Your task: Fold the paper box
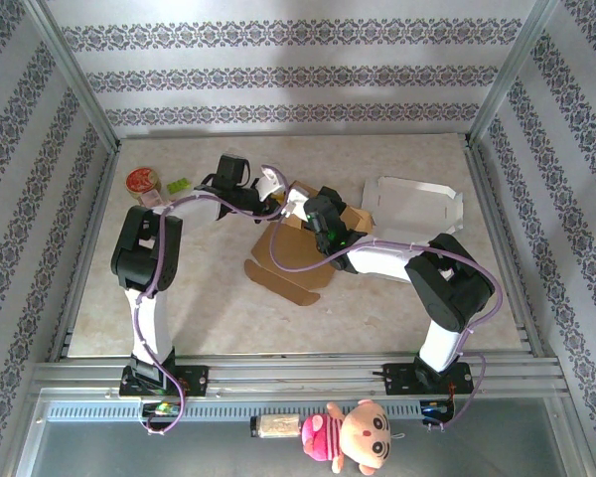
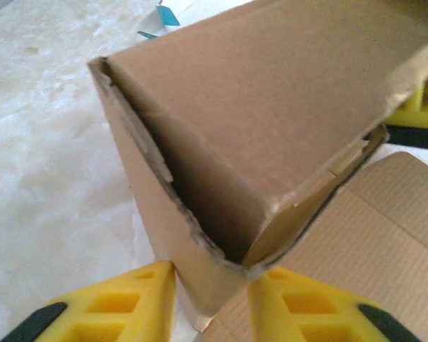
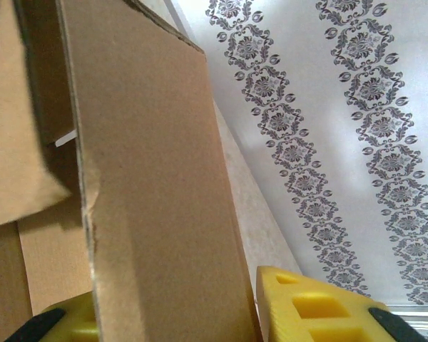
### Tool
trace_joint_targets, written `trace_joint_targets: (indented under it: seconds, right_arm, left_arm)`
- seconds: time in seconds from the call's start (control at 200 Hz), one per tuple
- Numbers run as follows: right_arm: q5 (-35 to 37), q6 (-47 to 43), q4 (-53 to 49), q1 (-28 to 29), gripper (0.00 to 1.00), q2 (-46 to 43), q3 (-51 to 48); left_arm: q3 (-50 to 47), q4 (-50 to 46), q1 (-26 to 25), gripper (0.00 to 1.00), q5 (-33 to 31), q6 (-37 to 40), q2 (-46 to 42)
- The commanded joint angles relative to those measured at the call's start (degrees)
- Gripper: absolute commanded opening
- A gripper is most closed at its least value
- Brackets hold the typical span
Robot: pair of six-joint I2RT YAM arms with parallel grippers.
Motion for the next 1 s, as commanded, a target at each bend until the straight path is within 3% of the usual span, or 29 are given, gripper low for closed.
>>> trace_joint_targets:
  seconds: [0.0,0.14,0.215,0.285,0.425,0.545,0.645,0.74,0.795,0.89,0.994]
  right_arm:
    - [-2.8,2.4,-6.8,-0.1,0.34,0.9,-1.3]
    - [-2.8,2.6,-6.9,0.1,0.34,1.0,-1.3]
    - [-2.8,2.6,-6.9,0.2,0.34,1.0,-1.3]
    - [-2.8,2.6,-6.9,0.2,0.34,1.0,-1.4]
    - [-2.9,2.7,-6.9,0.2,0.34,0.8,-1.5]
    - [-2.9,3.0,-7.1,0.2,0.34,0.8,-1.5]
    - [-3.4,4.1,-7.3,0.2,0.35,0.5,-1.5]
    - [-3.4,4.6,-7.4,0.2,0.34,0.2,-1.5]
    - [-3.5,4.6,-7.3,0.2,0.34,0.0,-1.7]
    - [-3.7,4.8,-7.4,0.2,0.34,-0.3,-1.9]
    - [-4.3,5.6,-7.5,0.2,0.34,-0.4,-2.0]
  left_arm:
    - [0.7,2.5,-2.1,0.24,-1.5,-2.6,2.2]
    - [0.5,6.0,-3.2,0.21,-4.4,-5.7,2.7]
    - [0.2,7.2,-4.1,0.30,-6.1,-6.1,2.9]
    - [0.1,8.6,-4.5,0.31,-8.0,-7.1,3.6]
    - [0.8,10.6,-4.8,0.19,-9.4,-9.4,5.0]
    - [0.9,12.7,-5.3,0.00,-13.0,-12.3,5.5]
    - [1.0,14.8,-5.9,0.01,-16.5,-17.3,6.1]
    - [0.9,15.1,-6.9,0.25,-18.8,-16.2,6.2]
    - [1.2,14.8,-7.0,0.29,-18.1,-15.1,6.4]
    - [2.4,14.1,-7.1,0.27,-17.5,-14.7,7.0]
    - [3.8,13.9,-7.1,0.11,-17.6,-14.4,7.9]
